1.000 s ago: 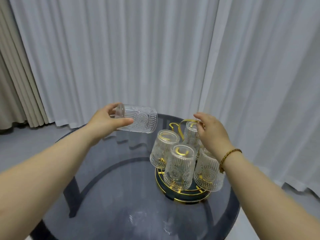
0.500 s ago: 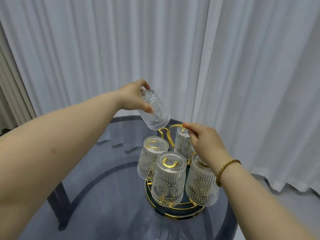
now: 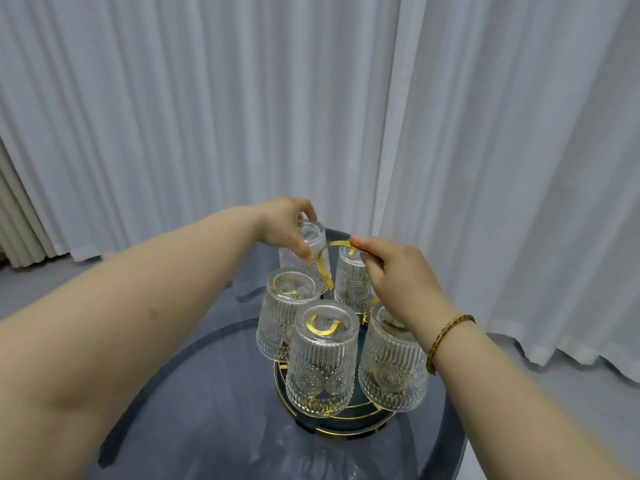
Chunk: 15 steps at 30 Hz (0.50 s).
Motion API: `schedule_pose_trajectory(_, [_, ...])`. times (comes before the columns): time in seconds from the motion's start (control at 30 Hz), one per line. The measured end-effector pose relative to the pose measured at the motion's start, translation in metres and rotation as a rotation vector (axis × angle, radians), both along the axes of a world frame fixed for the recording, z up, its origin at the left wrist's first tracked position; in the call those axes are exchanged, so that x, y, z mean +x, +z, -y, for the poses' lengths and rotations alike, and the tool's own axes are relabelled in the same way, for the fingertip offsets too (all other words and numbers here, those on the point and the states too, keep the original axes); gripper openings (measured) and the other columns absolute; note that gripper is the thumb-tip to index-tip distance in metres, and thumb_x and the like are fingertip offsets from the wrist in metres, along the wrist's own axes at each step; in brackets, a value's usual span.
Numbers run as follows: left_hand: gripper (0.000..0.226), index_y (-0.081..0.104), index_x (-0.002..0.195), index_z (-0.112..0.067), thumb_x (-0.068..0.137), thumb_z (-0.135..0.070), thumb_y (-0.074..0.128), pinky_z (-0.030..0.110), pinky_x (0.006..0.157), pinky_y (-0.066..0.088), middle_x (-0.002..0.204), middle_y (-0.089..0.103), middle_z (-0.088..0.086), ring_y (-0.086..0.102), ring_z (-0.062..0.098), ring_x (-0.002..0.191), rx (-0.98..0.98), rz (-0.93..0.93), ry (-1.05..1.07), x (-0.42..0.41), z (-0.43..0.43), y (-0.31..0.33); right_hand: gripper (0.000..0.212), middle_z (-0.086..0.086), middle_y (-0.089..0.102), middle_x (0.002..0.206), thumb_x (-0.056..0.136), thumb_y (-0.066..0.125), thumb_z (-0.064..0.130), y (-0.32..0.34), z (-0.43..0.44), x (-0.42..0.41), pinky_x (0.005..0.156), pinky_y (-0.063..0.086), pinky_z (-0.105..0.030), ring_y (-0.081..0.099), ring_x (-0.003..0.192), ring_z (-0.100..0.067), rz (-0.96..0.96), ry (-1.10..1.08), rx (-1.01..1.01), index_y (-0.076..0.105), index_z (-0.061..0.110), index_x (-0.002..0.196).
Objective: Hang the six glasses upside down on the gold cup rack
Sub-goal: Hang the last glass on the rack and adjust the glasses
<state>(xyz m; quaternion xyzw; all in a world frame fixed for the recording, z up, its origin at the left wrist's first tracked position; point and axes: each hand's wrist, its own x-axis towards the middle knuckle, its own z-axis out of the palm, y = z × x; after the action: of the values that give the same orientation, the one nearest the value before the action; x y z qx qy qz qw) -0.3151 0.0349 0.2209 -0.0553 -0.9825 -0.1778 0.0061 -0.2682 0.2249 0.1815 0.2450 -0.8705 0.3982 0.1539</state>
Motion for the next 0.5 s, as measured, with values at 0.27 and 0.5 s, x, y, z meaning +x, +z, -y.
schedule_pose_trajectory(0.27, [0.066,0.045,0.119,-0.018,0.062,-0.022,0.080,0.033,0.091,0.041,0.127,0.050,0.010,0.049,0.026,0.112,-0.016,0.050,-0.027,-0.014,-0.002,-0.015,0.031,-0.008,0.065,0.114,0.088,0.045,0.011,-0.004,-0.001,-0.003,0.077,0.042,-0.024,0.059,0.097,-0.023,0.013,0.007,-0.034,0.055,0.018,0.117])
schedule_pose_trajectory(0.5, [0.063,0.045,0.121,-0.019,0.067,-0.016,0.078,0.036,0.101,0.038,0.130,0.048,0.008,0.044,0.025,0.121,-0.036,0.119,-0.085,-0.015,-0.006,-0.022,0.030,-0.012,0.067,0.102,0.088,0.046,0.011,-0.006,-0.002,-0.006,0.061,0.035,-0.020,0.046,0.067,-0.010,0.021,0.031,-0.047,0.056,0.018,0.116])
